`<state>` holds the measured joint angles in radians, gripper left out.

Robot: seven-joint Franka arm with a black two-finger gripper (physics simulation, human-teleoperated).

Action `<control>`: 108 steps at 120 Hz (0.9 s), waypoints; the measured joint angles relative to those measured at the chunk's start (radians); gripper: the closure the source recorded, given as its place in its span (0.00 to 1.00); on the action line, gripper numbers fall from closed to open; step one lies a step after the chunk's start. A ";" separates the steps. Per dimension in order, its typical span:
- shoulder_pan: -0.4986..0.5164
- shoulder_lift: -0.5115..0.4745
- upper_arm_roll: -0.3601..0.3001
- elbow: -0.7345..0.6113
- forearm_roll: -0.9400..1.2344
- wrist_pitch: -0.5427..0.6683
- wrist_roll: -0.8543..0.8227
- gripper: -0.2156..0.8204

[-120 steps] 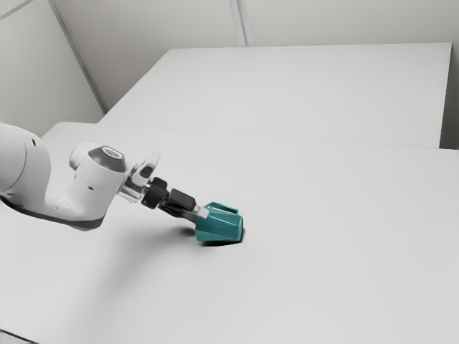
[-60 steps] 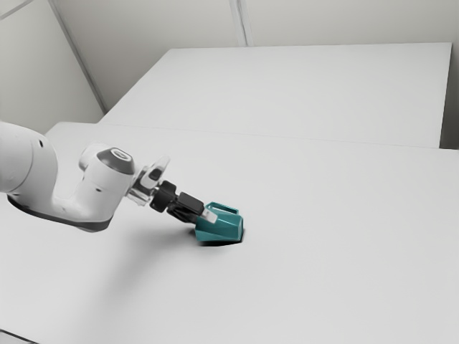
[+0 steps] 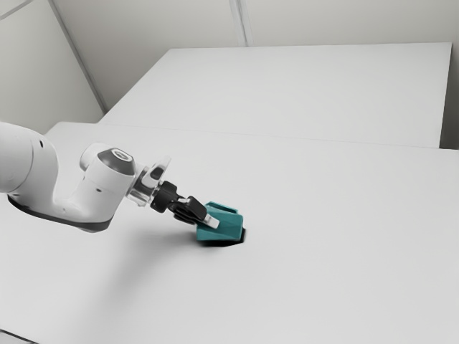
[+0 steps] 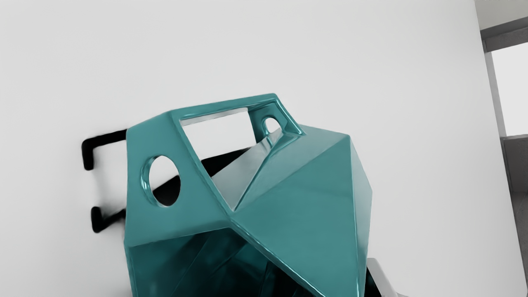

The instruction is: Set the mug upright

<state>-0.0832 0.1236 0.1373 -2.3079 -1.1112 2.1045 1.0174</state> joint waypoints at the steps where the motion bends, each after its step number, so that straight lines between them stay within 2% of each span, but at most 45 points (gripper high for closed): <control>1: 0.000 0.000 0.000 0.000 0.000 0.000 -0.001 0.87; 30: 0.002 -0.012 -0.006 0.025 0.019 0.006 -0.021 0.94; 62: 0.000 -0.014 -0.013 0.115 0.118 -0.016 -0.053 0.96; 108: 0.001 -0.013 -0.004 0.325 0.552 -0.190 -0.228 0.96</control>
<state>-0.0818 0.1104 0.1331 -1.9831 -0.5596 1.9141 0.7894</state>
